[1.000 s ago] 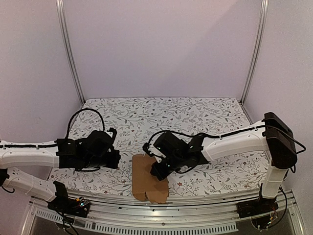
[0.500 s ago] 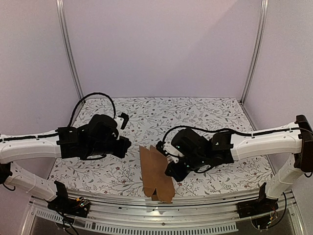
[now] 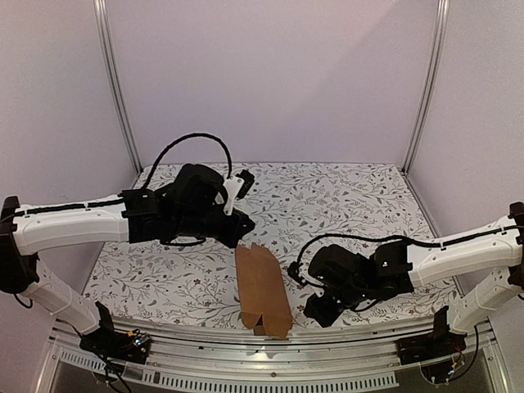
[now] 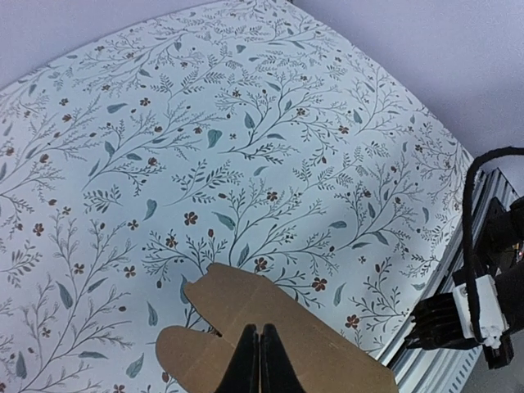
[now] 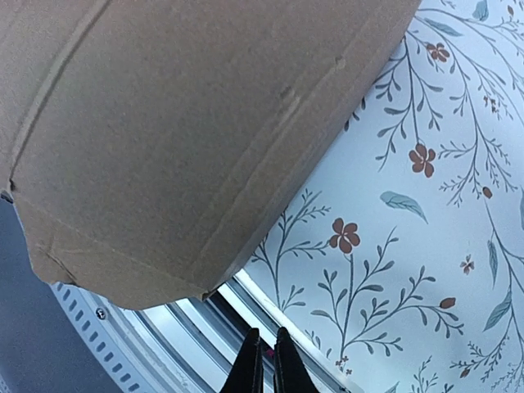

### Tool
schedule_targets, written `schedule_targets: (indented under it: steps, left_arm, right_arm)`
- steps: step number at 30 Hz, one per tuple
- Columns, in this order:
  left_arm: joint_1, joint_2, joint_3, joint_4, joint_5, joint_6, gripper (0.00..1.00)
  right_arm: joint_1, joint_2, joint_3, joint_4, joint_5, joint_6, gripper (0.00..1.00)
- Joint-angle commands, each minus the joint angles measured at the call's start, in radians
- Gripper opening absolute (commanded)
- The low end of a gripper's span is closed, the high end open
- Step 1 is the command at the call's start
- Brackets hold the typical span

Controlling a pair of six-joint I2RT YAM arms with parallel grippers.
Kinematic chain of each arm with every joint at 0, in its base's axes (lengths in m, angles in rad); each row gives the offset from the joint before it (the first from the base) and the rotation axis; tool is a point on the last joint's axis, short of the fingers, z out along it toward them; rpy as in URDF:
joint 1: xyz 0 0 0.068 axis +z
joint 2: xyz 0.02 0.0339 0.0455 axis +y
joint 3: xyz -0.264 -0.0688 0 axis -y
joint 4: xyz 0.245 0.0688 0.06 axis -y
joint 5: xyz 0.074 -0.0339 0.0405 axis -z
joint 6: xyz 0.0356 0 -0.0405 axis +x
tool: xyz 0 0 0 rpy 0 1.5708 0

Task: Fold the paper box

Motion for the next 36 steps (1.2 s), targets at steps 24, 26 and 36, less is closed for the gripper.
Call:
schedule_targets:
  steps: [24, 26, 36]
  left_arm:
    - [0.020, 0.132, -0.165, -0.004, 0.029, -0.059, 0.00]
    - [0.020, 0.125, -0.181, -0.007, 0.024, -0.069, 0.00]
    - [0.020, 0.050, -0.266, -0.034, -0.014, -0.110, 0.00]
  right_arm:
    - [0.050, 0.139, -0.112, 0.331, -0.199, 0.203, 0.07]
    - [0.049, 0.157, -0.099, 0.337, -0.182, 0.199, 0.07]
    - [0.024, 0.224, -0.019, 0.352, -0.046, 0.209, 0.07]
